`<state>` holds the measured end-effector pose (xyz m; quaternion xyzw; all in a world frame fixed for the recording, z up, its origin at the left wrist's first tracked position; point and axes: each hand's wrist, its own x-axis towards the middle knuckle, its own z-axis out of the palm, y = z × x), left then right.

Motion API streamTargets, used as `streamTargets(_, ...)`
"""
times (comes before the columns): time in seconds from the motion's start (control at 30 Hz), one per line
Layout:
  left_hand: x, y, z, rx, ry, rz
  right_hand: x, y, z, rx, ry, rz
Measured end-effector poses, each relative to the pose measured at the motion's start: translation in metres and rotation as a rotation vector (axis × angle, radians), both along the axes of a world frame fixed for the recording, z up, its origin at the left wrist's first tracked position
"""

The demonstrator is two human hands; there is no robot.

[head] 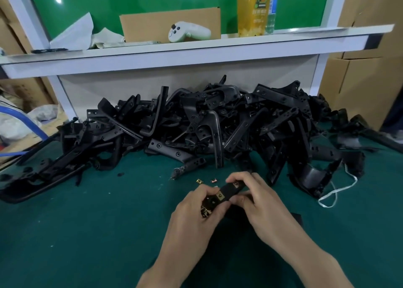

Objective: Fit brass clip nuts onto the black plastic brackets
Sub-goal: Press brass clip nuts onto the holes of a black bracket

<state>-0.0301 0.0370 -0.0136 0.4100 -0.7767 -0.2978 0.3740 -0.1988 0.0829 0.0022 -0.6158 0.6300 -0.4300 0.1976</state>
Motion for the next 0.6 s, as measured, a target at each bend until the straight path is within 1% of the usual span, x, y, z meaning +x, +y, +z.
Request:
streamTargets(0.13,-0.0010,-0.0001,-0.0015,-0.026,-0.020,0.025,-0.0004,-0.0014,0.0001,-0.021,-0.005,-0.004)
streamTargets(0.3,-0.0034,0.0035,-0.0027,-0.038,-0.078,0.065,0.0004,0.0000,-0.0034,-0.025,0.049,-0.015)
streamTargets(0.4,-0.0024,0.0063,0.0007,-0.071,-0.113,0.071,0.0003,0.0022,-0.0050,0.020,0.017,0.002)
streamTargets(0.5,-0.0017,0.0069,0.0033,-0.116,-0.106,0.082,0.0021,0.0033,-0.0051,0.021,-0.040,0.026)
streamTargets(0.6,-0.0005,0.0074,0.0046,-0.144,-0.103,0.078,0.0023,0.0041,-0.0045,0.020,-0.032,0.029)
